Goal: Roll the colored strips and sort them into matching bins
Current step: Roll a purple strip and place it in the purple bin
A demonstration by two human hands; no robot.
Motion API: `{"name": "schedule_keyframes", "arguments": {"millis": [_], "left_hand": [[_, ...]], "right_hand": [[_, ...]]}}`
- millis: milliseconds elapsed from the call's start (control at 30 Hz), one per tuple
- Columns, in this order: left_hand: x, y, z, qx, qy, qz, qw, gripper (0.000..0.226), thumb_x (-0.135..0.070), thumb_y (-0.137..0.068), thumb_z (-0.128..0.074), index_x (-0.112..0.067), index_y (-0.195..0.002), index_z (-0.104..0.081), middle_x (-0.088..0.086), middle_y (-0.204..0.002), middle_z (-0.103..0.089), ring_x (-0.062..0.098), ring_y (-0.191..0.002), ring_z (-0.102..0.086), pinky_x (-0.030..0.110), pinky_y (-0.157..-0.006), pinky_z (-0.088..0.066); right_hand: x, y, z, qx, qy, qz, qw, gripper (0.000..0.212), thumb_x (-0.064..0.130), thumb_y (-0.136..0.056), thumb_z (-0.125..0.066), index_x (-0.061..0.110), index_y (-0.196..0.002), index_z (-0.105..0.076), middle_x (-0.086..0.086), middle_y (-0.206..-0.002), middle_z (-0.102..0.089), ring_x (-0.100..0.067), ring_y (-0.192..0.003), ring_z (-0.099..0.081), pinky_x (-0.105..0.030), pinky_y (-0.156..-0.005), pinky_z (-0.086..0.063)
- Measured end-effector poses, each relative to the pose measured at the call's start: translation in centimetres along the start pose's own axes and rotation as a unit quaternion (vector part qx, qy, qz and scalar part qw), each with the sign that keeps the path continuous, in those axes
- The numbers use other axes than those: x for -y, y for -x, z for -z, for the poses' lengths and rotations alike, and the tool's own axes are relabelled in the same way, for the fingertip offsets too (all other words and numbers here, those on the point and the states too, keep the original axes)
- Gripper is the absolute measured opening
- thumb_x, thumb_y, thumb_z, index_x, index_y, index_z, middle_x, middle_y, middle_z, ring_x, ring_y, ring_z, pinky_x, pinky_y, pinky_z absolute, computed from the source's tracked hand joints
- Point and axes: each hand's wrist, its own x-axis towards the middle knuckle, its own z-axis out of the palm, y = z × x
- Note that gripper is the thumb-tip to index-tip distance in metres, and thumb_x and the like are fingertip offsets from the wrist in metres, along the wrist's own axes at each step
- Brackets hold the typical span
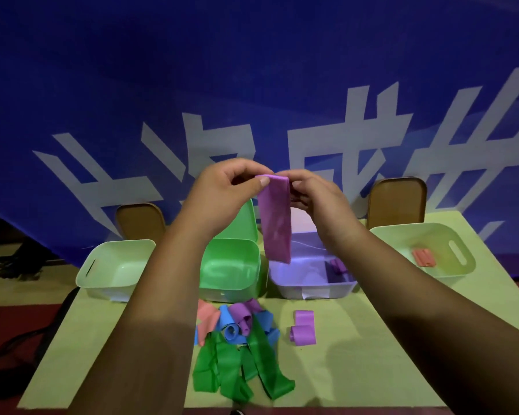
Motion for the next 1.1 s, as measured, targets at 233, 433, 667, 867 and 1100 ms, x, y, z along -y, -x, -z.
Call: {"name": "schedule_keyframes", "arguments": {"millis": [233, 433, 667, 867, 1100], "left_hand": [[-1.1, -0.3, -0.7, -0.043, 0.016, 0.021, 0.999, 0.013, -0.017, -0.099, -0.077, -0.024, -0.109, -0.083, -0.007, -0.098, -0.082, 0.012, -0.095, -0.077, 0.041, -0.092, -0.065], [-2.0, 0.1, -0.7, -0.048, 0.007, 0.019, 0.999, 0.011, -0.02, -0.101, -0.075, -0.025, -0.109, -0.082, -0.009, -0.095, -0.081, 0.01, -0.092, -0.076, 0.034, -0.084, -0.066], [-2.2, 0.0, -0.2, -0.056, 0.021, 0.011, 0.998, 0.01, -0.023, -0.102, -0.074, -0.026, -0.109, -0.081, -0.005, -0.095, -0.08, 0.018, -0.092, -0.076, 0.031, -0.08, -0.066], [-2.1, -0.1, 0.0, -0.074, 0.097, 0.017, 0.992, 0.01, -0.015, -0.102, -0.074, -0.015, -0.11, -0.08, 0.002, -0.095, -0.08, 0.01, -0.082, -0.074, 0.024, -0.074, -0.061], [-2.0, 0.1, 0.1, -0.097, 0.098, 0.012, 0.99, 0.009, -0.018, -0.102, -0.075, -0.018, -0.108, -0.081, 0.0, -0.092, -0.081, 0.009, -0.081, -0.075, 0.024, -0.075, -0.06]], "right_hand": [[1.7, 1.2, -0.4, -0.044, 0.118, 0.095, 0.987, 0.012, 0.029, -0.103, -0.069, 0.03, -0.112, -0.077, 0.008, -0.098, -0.078, -0.014, -0.097, -0.073, -0.039, -0.087, -0.062], [2.4, 1.3, -0.7, -0.06, 0.142, 0.095, 0.984, 0.013, 0.036, -0.105, -0.067, 0.032, -0.109, -0.079, 0.007, -0.091, -0.08, -0.017, -0.09, -0.077, -0.053, -0.088, -0.063], [3.2, 1.1, -1.0, -0.049, 0.127, 0.095, 0.986, 0.015, 0.038, -0.105, -0.066, 0.032, -0.107, -0.08, 0.002, -0.093, -0.08, -0.023, -0.092, -0.077, -0.057, -0.088, -0.063], [3.6, 0.7, -1.5, -0.053, 0.116, 0.104, 0.986, 0.014, 0.033, -0.106, -0.067, 0.027, -0.107, -0.08, 0.002, -0.093, -0.081, -0.022, -0.092, -0.077, -0.056, -0.089, -0.063], [3.7, 0.7, -2.0, -0.052, 0.105, 0.105, 0.988, 0.013, 0.032, -0.106, -0.068, 0.026, -0.109, -0.079, 0.002, -0.095, -0.081, -0.024, -0.093, -0.078, -0.055, -0.087, -0.065]]}}
